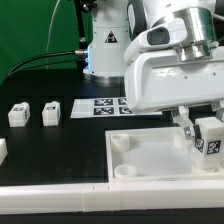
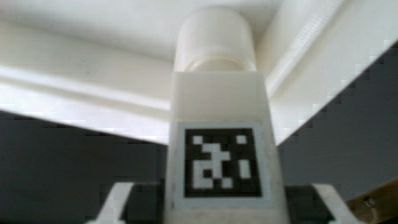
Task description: Assemble one leg
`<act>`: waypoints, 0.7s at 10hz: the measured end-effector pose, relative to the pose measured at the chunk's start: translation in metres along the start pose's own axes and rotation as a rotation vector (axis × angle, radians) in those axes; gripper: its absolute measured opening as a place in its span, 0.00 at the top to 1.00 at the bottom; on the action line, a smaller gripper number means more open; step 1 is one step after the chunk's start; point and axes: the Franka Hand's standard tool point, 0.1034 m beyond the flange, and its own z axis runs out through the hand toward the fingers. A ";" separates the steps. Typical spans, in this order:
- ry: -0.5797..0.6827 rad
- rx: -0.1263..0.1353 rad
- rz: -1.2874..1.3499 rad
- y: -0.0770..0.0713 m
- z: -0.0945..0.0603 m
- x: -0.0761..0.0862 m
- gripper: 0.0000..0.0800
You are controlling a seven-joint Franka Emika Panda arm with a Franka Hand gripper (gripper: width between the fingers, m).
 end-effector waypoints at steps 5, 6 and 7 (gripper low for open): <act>-0.005 0.003 -0.004 -0.002 -0.002 0.003 0.63; -0.001 0.004 -0.007 -0.004 -0.003 0.006 0.43; 0.000 0.004 -0.006 -0.004 -0.004 0.006 0.27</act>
Offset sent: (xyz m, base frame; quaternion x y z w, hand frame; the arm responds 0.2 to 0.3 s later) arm -0.0003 -0.0010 -0.0028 -0.0084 0.0031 -0.0068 0.9999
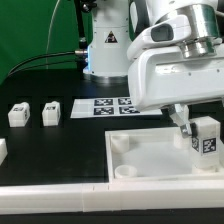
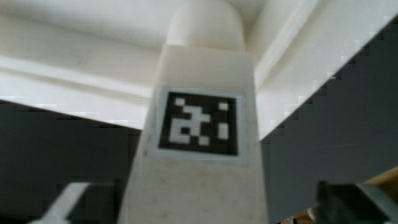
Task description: Assemble one leg
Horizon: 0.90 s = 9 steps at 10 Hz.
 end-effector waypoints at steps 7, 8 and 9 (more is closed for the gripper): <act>0.005 -0.013 -0.010 0.013 -0.003 0.004 0.19; -0.016 -0.010 -0.012 0.016 -0.004 0.004 0.19; -0.051 -0.002 -0.015 0.017 -0.007 0.006 0.19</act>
Offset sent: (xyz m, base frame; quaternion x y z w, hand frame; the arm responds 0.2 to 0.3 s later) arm 0.0036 -0.0054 0.0018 -0.0052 0.0035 -0.0119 0.9999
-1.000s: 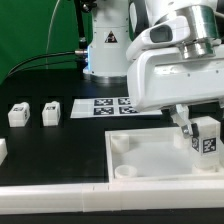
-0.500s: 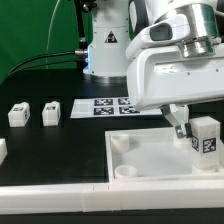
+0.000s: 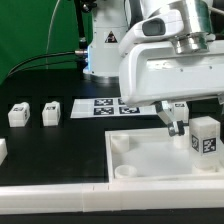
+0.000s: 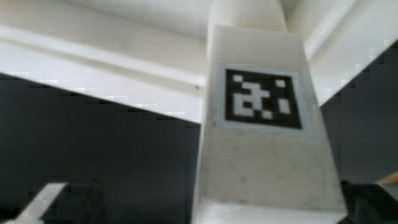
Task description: Assemble one leg
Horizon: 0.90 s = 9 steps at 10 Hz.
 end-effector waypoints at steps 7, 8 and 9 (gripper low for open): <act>-0.506 0.132 0.033 -0.017 -0.007 -0.007 0.19; -0.566 0.147 0.035 -0.019 -0.006 -0.005 0.19; -0.559 0.146 0.037 -0.018 -0.003 -0.003 0.19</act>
Offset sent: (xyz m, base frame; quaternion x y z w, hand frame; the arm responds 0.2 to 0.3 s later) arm 0.0003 -0.0066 0.0030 -0.0013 -0.2691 -0.0035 0.9631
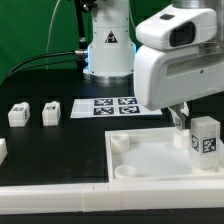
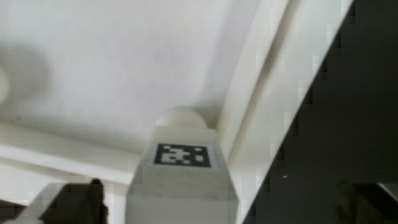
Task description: Assemble one leg
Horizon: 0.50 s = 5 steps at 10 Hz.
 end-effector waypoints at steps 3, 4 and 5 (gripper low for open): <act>0.008 -0.002 0.004 0.004 0.005 0.000 0.19; 0.012 -0.003 0.004 0.004 0.006 0.001 0.19; 0.012 -0.003 0.004 0.005 0.006 0.001 0.19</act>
Offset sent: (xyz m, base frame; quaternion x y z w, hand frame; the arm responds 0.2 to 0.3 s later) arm 0.0076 -0.0015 -0.0064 -0.0049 0.0164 -0.0062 0.9998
